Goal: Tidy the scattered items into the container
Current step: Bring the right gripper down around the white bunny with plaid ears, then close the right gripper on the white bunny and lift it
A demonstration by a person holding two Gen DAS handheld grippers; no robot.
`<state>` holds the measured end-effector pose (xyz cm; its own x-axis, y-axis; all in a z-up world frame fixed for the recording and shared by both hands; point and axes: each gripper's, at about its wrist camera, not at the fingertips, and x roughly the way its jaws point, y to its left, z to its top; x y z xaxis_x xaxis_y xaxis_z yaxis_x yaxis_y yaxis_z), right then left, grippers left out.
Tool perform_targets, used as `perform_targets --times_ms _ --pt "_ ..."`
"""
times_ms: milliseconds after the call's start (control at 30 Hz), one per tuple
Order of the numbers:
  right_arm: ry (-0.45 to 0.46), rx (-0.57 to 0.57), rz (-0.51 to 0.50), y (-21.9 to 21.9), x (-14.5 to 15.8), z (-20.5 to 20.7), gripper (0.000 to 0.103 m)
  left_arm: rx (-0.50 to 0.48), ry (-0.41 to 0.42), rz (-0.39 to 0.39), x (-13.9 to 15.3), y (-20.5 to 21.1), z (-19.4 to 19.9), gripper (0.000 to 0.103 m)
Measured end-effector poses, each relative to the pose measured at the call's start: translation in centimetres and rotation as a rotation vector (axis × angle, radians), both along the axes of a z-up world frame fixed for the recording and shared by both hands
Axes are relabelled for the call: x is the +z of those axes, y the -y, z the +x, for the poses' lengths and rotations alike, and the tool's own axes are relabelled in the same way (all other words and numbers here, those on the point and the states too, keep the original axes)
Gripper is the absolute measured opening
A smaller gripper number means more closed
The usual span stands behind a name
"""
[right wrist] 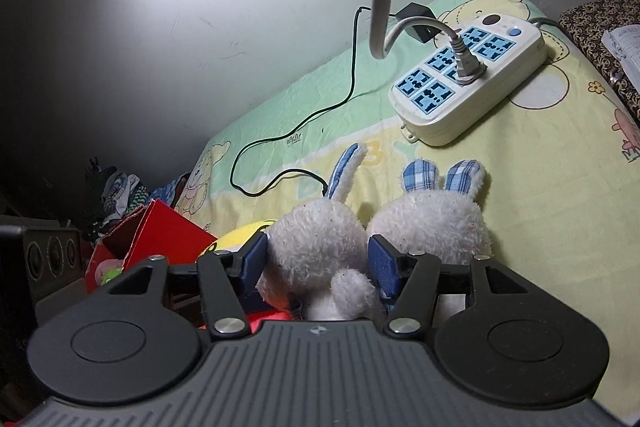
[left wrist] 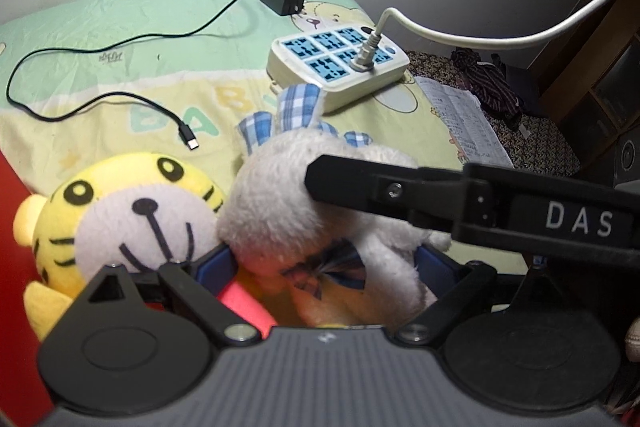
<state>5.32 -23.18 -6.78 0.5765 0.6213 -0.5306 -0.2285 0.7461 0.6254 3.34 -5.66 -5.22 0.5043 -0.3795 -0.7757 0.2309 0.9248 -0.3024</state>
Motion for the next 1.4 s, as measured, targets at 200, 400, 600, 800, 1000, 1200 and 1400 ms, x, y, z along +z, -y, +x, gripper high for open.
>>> perform_targets --times_ms 200,400,600,800,1000,1200,1400 --pt "-0.059 0.009 0.091 0.5 -1.2 0.6 0.058 -0.01 0.006 0.0 0.1 0.0 0.1 0.094" --pt "-0.123 0.026 0.143 0.7 -1.5 0.3 0.056 -0.041 0.009 0.019 1.0 0.3 -0.8 0.094" --pt "-0.141 0.023 0.171 1.8 -0.7 -1.5 0.054 -0.061 0.018 -0.015 2.8 0.4 -2.8 0.093" --pt "-0.138 0.021 0.178 2.8 0.7 -4.8 0.054 -0.109 0.06 -0.01 4.7 1.3 -6.1 0.093" --pt "-0.109 0.008 0.185 2.9 2.3 -7.8 0.054 -0.128 0.126 0.004 7.0 0.9 -9.7 0.093" --pt "-0.035 0.032 0.199 1.7 4.2 -10.4 0.054 -0.092 0.203 0.02 9.6 -1.2 -12.8 0.093" --pt "0.02 0.077 0.226 -1.2 6.1 -11.6 0.054 -0.049 0.282 0.026 11.9 -5.1 -15.0 0.093"
